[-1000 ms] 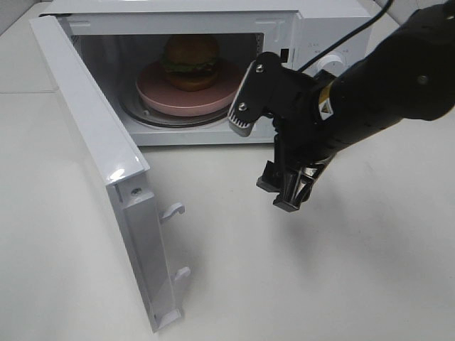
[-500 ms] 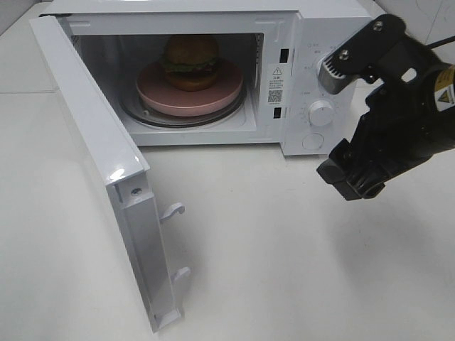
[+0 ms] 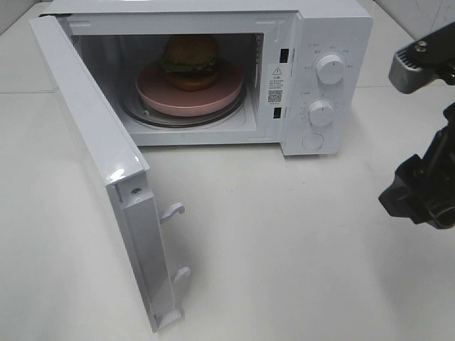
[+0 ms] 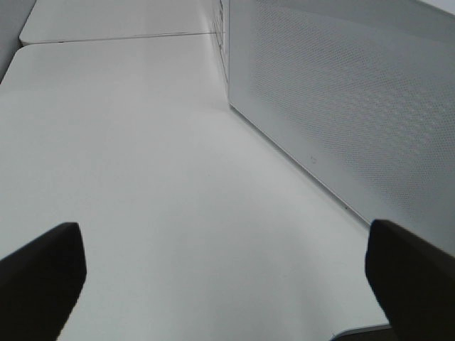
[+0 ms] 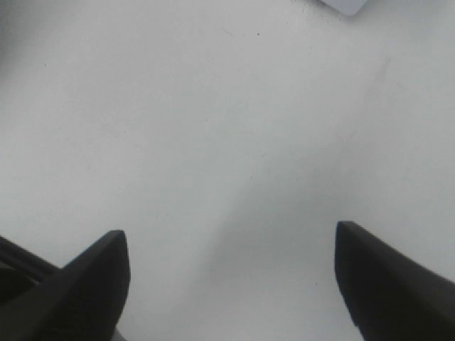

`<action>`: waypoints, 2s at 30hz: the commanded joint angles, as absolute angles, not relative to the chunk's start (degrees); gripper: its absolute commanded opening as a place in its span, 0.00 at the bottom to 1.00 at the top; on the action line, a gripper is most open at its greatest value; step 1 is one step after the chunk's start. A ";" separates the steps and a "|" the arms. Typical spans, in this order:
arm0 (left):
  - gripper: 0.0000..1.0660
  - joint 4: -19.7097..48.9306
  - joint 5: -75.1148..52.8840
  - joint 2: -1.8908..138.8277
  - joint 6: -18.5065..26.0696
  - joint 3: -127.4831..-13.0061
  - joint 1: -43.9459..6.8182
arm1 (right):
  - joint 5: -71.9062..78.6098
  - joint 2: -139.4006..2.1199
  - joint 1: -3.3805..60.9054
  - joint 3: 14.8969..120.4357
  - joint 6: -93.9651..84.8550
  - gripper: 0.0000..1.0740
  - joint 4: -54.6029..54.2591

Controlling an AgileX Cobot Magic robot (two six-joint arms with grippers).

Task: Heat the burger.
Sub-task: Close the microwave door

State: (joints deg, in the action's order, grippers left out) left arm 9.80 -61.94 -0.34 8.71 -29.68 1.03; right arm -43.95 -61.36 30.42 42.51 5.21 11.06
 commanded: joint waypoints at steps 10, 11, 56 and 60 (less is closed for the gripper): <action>0.94 9.80 -61.25 -1.09 8.54 -29.79 1.26 | -54.66 -52.37 30.19 42.51 5.84 0.71 7.91; 0.94 9.80 -61.25 -1.09 8.54 -29.79 1.26 | -54.66 -52.37 30.19 42.51 5.84 0.71 7.91; 0.94 9.80 -61.25 -1.09 8.54 -29.79 1.26 | -55.12 1.89 3.50 28.30 10.14 0.71 7.39; 0.94 9.80 -61.25 -1.09 8.54 -29.79 1.26 | -55.12 1.83 2.86 28.30 10.26 0.70 7.51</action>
State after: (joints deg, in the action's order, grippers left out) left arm 9.80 -61.94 -0.34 8.71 -29.68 1.03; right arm -55.58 0.23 3.21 28.53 9.97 7.39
